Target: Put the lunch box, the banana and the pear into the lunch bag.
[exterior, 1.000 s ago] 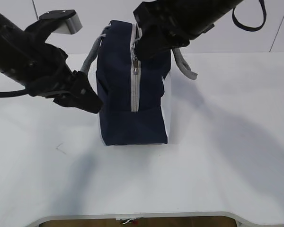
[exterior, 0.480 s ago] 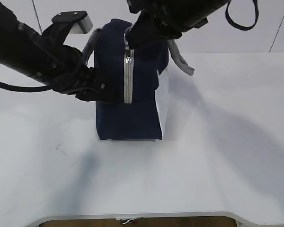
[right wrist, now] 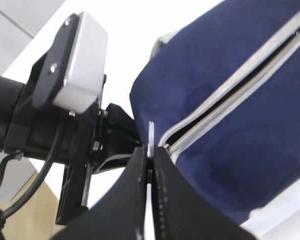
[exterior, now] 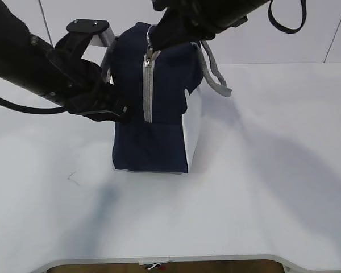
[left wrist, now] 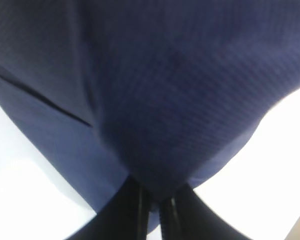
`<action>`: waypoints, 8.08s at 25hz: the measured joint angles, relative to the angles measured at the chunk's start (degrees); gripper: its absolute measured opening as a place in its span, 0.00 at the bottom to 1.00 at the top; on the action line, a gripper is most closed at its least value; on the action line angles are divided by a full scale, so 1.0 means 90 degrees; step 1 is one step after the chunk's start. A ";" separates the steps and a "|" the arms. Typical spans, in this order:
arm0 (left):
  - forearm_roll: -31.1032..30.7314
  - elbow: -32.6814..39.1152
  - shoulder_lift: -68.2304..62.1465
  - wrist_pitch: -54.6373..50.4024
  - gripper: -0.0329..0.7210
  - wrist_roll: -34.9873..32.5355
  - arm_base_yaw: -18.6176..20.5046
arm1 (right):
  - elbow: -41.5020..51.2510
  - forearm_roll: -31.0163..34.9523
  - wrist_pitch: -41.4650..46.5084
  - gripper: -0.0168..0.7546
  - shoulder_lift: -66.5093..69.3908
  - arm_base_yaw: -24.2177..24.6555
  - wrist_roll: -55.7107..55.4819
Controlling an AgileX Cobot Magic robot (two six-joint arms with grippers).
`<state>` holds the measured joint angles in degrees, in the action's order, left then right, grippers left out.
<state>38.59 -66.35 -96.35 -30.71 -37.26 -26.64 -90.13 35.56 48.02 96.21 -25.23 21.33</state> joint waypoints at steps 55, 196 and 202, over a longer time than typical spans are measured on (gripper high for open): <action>-0.1798 0.0000 0.0743 -0.1726 0.05 0.0043 0.0000 | -0.0013 -0.1382 -0.3580 0.04 0.0962 0.0070 0.0176; -0.2704 -0.3605 -0.0972 -0.3857 0.04 0.1344 0.0047 | -0.1826 0.0540 -0.0730 0.04 0.2347 0.0648 0.0313; -0.2693 -0.3628 -0.0918 -0.4136 0.04 0.0659 0.0047 | -0.1921 0.0540 -0.0716 0.04 0.2335 0.0636 0.0313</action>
<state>14.36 -99.00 -104.61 -67.93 -31.32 -26.21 -107.42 40.42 41.57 117.22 -19.51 24.15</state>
